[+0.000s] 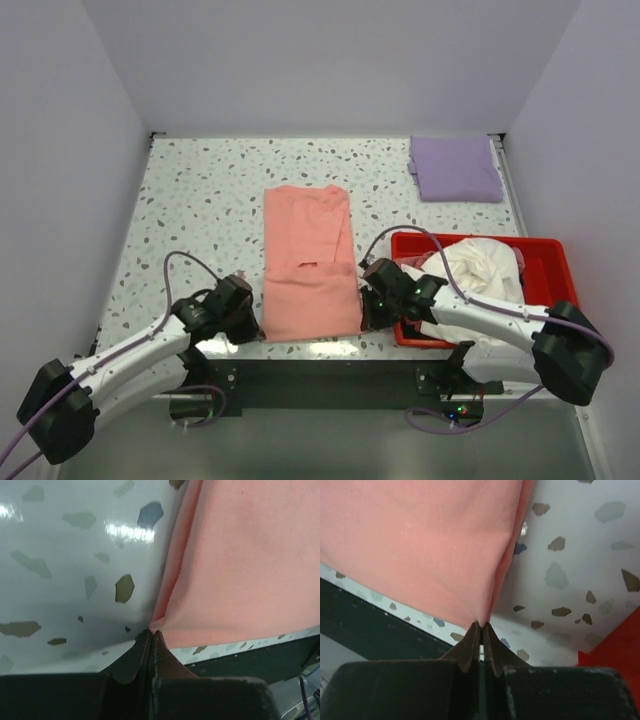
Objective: Fold and stack the t-shirts
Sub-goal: Fold the tshirt
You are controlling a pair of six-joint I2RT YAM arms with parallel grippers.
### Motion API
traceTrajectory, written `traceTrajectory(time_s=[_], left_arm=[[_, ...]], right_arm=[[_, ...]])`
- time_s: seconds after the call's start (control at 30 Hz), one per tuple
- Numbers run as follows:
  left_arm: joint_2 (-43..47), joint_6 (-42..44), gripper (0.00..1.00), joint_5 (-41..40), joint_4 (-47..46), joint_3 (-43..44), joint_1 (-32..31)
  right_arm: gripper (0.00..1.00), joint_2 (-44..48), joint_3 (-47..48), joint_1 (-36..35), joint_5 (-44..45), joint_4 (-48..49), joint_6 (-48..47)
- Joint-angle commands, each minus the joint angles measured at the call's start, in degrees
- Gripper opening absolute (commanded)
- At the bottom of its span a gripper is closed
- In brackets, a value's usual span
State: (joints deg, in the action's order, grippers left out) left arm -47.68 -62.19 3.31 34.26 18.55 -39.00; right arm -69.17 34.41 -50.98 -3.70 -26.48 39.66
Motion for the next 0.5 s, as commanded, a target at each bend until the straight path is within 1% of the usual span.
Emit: traceTrajectory(time_s=[0.0, 0.1, 0.3, 0.37, 0.47], left_arm=[[3.28, -5.64, 0.0, -0.23, 9.58, -0.18, -3.61], [5.75, -7.06, 0.0, -0.33, 13.45, 2.02, -5.2], [11.37, -6.8, 0.0, -0.14, 18.38, 7.37, -5.65], [11.91, -6.28, 0.0, -1.55, 19.26, 10.44, -5.65], [10.16, -4.96, 0.0, -5.94, 22.33, 15.62, -5.64]], right_arm=[[0.0, 3.24, -1.98, -0.61, -3.93, -7.27, -1.17], [0.0, 4.74, -1.55, -2.01, -6.83, -7.71, -1.08], [0.0, 7.81, 3.46, -3.25, -7.19, -13.06, -3.36], [0.0, 9.13, 5.82, -3.16, -6.15, -16.14, -3.88], [0.0, 9.66, 10.04, -2.9, -1.75, -20.71, -5.81]])
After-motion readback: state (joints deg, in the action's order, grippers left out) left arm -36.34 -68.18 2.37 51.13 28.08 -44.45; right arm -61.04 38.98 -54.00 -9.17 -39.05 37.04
